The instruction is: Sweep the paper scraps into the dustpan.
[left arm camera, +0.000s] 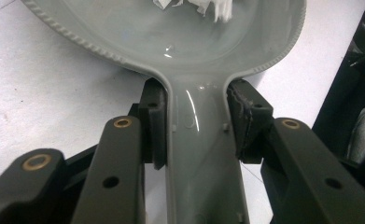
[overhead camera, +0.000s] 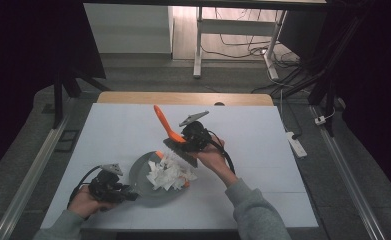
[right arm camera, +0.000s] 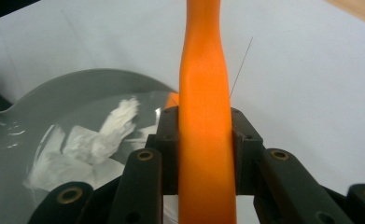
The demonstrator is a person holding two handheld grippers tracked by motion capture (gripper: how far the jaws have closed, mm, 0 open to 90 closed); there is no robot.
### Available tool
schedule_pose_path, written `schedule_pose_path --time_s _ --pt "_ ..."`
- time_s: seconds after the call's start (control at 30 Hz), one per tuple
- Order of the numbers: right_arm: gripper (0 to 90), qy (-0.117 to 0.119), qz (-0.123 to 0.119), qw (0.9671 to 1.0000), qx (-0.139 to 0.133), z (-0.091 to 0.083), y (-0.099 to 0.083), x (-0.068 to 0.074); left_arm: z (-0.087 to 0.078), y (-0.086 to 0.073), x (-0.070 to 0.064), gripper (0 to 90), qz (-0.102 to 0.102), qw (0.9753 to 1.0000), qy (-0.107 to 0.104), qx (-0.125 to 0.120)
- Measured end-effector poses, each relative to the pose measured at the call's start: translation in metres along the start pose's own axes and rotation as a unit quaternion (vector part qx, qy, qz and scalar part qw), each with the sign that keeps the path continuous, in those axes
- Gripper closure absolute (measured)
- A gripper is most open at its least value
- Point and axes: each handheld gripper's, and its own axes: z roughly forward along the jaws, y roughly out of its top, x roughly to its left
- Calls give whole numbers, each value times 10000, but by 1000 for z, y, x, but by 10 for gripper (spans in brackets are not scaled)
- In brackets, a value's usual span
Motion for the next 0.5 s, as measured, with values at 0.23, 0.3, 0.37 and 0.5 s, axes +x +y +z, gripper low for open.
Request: schedule_pose_path --time_s 0.23,0.3,0.37,0.5 --pt "704 -332 215 9992 77 -4 -6 -20 0 0 0 611 6 10000 1 13" --pt "704 -416 284 9987 97 -1 -9 -25 0 0 0 611 10 10000 6 13" --pt "704 -447 333 9984 136 3 -11 -29 0 0 0 611 15 10000 8 20" --pt "704 -478 388 9977 291 15 -13 -34 0 0 -1 611 22 10000 4 20"
